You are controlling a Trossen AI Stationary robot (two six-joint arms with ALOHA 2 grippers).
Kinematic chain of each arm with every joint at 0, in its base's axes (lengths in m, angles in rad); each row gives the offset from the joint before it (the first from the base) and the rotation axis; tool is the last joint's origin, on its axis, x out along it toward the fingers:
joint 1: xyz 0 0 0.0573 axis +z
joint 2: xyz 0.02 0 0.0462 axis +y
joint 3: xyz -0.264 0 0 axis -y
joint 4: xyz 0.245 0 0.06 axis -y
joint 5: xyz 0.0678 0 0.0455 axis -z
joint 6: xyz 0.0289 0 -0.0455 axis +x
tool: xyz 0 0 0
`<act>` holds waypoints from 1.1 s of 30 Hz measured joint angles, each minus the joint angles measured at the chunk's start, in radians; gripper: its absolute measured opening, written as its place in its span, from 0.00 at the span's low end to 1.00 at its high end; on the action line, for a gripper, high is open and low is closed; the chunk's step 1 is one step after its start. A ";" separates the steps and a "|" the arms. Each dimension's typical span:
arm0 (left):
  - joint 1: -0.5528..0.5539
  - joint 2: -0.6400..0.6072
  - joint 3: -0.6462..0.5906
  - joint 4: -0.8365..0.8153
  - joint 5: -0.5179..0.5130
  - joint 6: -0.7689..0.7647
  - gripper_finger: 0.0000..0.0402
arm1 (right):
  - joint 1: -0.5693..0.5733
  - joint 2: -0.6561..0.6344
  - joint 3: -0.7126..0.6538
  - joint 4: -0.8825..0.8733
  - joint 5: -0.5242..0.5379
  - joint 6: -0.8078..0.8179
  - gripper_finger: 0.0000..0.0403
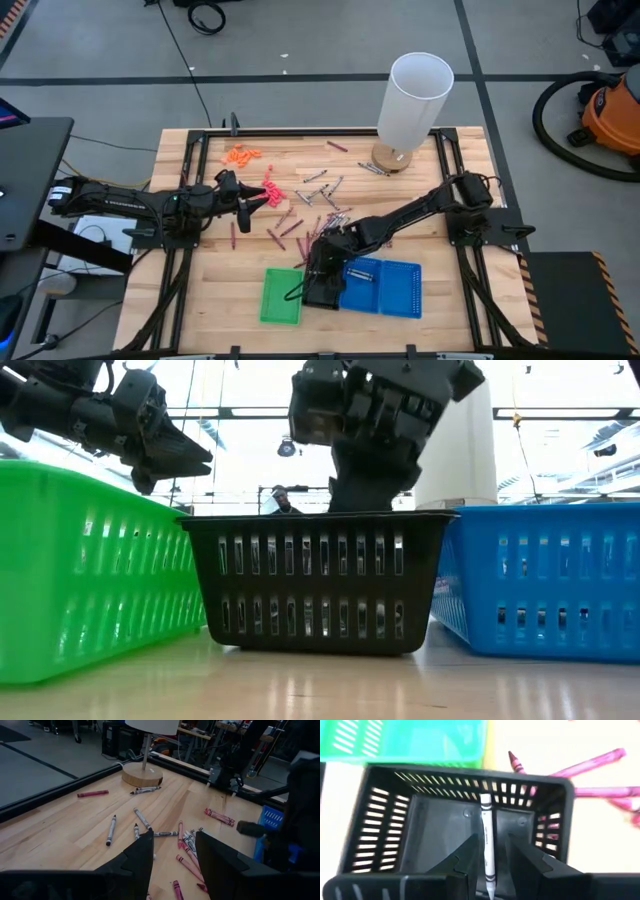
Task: Sort crayons
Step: Put the pink crayon into the right blue bin
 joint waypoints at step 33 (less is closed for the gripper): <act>0.000 0.000 0.000 -0.007 0.000 0.000 0.39 | -0.110 -0.368 -0.214 -0.232 0.356 -0.053 0.26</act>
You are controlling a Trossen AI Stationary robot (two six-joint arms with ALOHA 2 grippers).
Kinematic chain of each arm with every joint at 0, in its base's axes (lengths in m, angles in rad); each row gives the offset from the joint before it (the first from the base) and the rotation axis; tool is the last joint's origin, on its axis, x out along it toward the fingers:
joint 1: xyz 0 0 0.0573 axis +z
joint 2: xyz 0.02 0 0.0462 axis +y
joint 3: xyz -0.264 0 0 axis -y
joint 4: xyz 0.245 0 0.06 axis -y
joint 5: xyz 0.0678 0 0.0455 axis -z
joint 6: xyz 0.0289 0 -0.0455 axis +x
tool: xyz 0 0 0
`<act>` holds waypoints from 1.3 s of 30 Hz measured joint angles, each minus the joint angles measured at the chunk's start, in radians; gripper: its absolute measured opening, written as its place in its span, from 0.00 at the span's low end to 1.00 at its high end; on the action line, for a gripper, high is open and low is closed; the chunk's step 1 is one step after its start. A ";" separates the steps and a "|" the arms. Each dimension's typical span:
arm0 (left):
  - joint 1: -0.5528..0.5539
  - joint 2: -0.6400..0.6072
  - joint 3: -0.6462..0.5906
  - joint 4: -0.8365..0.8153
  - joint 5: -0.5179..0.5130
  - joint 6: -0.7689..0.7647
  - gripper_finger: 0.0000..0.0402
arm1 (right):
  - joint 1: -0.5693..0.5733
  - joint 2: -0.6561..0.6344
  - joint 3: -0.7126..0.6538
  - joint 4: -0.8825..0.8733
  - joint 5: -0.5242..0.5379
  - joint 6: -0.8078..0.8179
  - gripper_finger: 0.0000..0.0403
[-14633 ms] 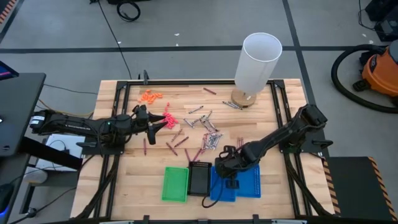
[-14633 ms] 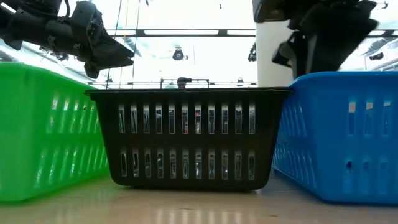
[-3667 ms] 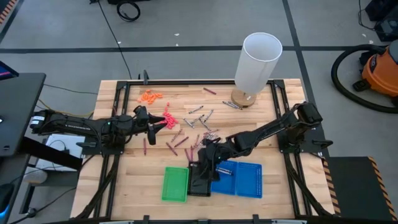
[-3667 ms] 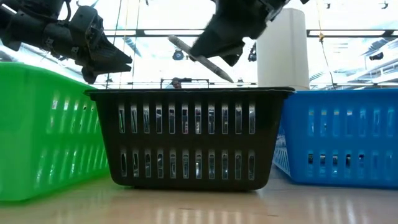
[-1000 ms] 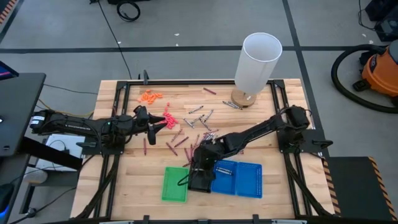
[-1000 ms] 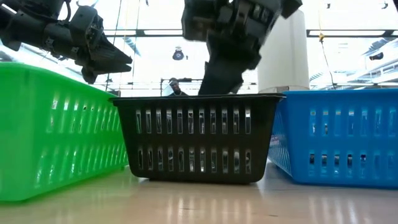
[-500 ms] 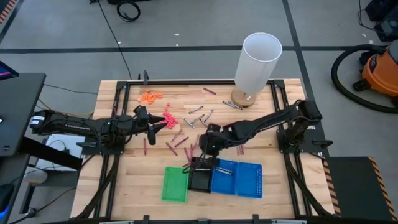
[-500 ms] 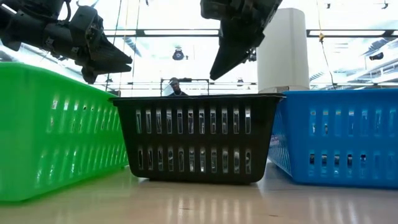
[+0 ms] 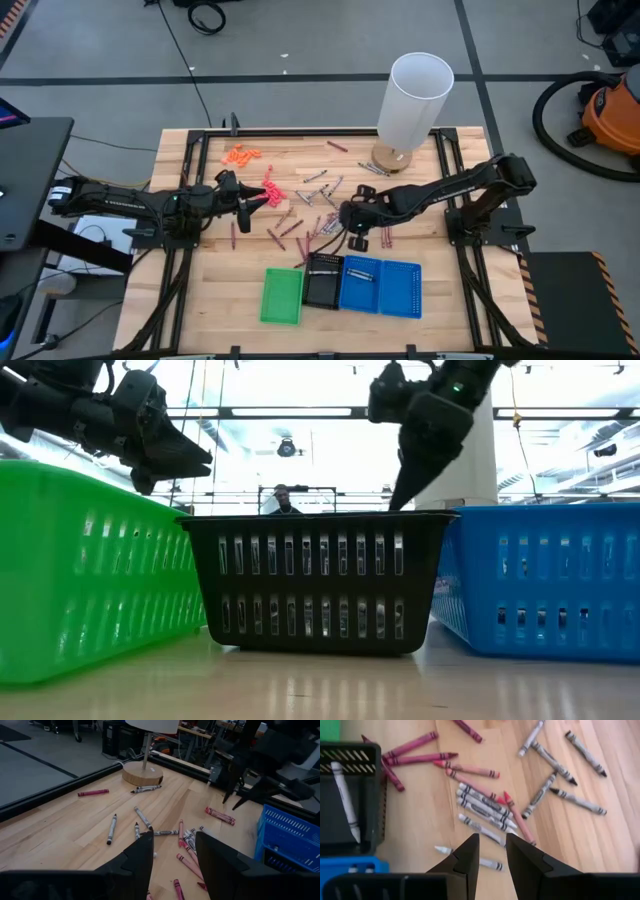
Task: Sort crayons
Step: Put the pink crayon into the right blue bin
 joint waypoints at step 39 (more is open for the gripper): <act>0.000 0.000 0.000 0.001 0.000 0.005 0.39 | -0.287 -0.214 -0.384 0.279 -0.013 -0.036 0.26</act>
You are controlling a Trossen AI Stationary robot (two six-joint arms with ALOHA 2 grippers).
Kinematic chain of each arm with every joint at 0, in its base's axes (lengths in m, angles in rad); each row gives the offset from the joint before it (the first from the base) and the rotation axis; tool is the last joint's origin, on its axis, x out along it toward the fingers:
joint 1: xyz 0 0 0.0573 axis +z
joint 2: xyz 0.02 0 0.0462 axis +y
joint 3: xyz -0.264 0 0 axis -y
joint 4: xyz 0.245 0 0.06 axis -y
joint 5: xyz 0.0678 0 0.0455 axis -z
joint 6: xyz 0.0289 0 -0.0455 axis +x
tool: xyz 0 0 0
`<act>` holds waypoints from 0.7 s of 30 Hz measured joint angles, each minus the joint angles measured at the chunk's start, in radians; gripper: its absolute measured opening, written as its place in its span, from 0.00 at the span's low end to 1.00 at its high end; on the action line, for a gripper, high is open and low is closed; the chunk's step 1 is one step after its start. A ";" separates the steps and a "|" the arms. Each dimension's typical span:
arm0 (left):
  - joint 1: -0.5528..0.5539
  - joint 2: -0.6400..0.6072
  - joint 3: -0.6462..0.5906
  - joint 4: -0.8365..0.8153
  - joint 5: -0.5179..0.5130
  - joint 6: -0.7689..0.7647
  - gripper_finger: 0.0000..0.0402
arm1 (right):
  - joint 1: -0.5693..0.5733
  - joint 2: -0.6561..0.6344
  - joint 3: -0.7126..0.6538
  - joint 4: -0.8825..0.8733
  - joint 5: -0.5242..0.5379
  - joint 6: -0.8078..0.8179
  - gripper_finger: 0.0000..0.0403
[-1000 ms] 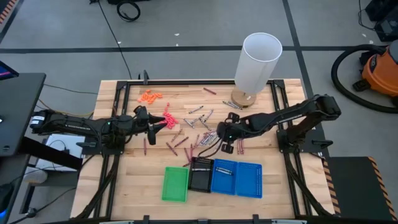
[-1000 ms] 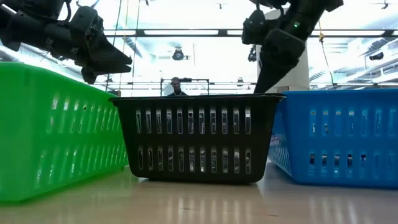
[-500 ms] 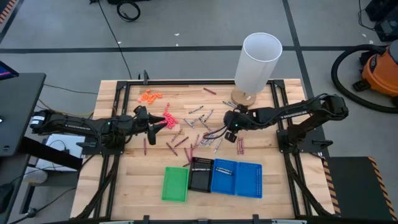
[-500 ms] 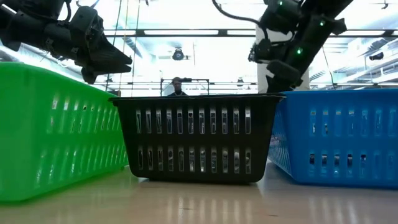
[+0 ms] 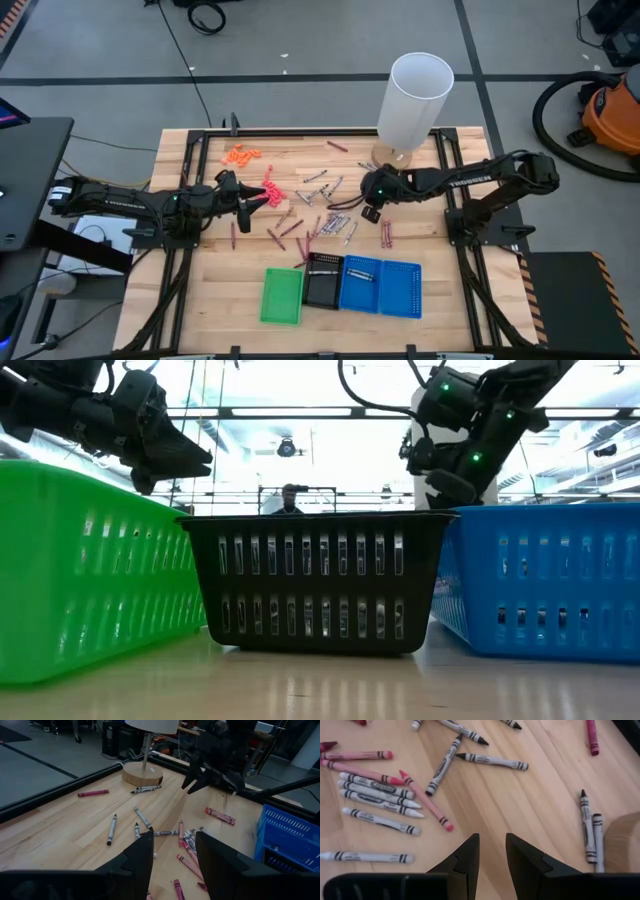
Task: Sort crayons
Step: Put the pink crayon into the right blue bin
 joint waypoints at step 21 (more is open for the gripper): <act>0.000 0.000 0.000 0.000 0.000 -0.001 0.39 | 0.016 0.037 0.000 0.146 -0.117 -0.019 0.25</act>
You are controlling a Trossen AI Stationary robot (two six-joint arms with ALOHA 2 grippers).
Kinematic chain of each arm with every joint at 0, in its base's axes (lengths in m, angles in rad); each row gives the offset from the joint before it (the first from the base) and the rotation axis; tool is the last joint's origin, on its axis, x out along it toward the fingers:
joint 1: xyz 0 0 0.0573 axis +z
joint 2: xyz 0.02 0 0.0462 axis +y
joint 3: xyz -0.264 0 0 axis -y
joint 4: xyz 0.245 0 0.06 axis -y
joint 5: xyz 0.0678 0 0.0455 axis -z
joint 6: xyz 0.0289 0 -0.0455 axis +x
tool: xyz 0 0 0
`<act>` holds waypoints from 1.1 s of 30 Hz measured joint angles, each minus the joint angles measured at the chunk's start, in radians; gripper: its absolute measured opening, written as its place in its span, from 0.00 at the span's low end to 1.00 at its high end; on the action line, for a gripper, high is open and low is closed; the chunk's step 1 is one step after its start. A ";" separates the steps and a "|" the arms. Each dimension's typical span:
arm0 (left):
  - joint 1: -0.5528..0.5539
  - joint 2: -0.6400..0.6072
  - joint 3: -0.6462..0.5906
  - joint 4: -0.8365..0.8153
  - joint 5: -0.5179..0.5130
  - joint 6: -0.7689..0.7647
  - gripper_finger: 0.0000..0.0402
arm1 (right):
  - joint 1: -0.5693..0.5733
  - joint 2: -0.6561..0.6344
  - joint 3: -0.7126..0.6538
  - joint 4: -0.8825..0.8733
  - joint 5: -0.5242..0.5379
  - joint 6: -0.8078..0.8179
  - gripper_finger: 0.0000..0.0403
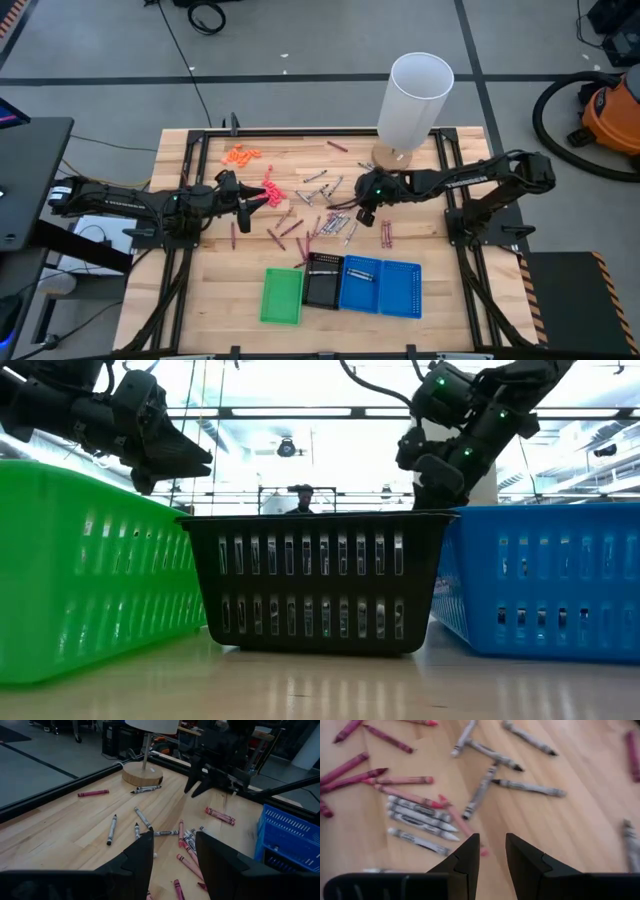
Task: Sort crayons
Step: Put the pink crayon into the right blue bin
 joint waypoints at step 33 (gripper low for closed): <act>0.001 0.000 0.000 0.001 0.000 -0.003 0.39 | 0.136 0.289 0.281 -0.081 -0.093 -0.154 0.25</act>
